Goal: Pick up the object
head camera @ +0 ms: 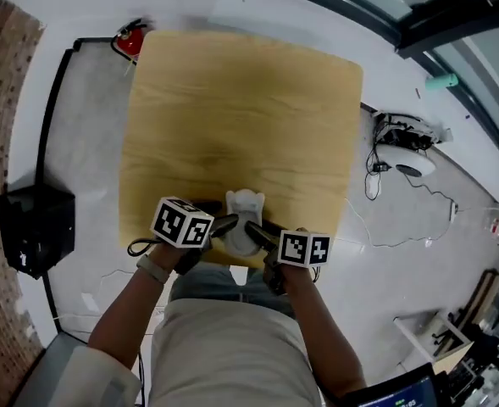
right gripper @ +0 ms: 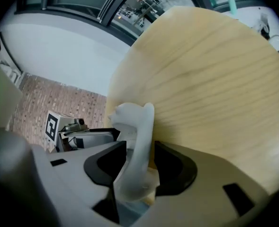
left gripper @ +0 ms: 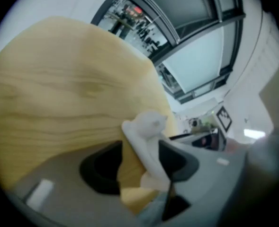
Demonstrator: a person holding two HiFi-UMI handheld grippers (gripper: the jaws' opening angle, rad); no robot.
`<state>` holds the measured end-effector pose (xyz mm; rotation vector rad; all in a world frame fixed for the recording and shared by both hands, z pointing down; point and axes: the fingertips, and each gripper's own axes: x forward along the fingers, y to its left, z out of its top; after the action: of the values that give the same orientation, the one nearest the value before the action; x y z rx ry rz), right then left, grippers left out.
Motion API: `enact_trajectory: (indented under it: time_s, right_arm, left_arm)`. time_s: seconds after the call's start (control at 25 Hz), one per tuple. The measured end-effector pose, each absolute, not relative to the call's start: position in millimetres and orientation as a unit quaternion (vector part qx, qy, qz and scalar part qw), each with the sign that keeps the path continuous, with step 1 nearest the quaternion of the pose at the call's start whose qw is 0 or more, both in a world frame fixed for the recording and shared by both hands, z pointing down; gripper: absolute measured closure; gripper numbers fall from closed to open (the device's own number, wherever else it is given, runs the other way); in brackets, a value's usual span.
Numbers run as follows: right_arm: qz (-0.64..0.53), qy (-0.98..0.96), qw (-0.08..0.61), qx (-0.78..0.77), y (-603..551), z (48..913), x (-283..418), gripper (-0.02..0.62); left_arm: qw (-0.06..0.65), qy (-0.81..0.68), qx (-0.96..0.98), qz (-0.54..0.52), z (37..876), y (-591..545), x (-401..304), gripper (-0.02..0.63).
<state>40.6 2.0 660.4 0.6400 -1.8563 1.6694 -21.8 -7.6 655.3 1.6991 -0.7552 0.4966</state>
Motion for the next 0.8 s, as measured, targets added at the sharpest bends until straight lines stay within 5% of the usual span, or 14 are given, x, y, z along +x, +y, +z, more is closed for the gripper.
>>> enact_trajectory:
  time_s: [0.28,0.48,0.68,0.8]
  right_arm:
    - [0.633,-0.678,0.302,0.219,18,663,54,0.414]
    - [0.709,-0.645,0.227,0.175,24,667,49,0.425]
    - [0.689,-0.679,0.178,0.183,15,660,44,0.434]
    - [0.636,-0.733,0.142,0.193,5,633,39,0.443]
  left_arm:
    - [0.669,-0.220,0.692,0.156,651,37,14,0.379]
    - [0.704,-0.198,0.680,0.059,660,36,26,0.399]
    - [0.684,-0.208,0.697,0.045,655,29,23,0.400]
    - [0.609,-0.217,0.761,0.056,627,18,17,0.402]
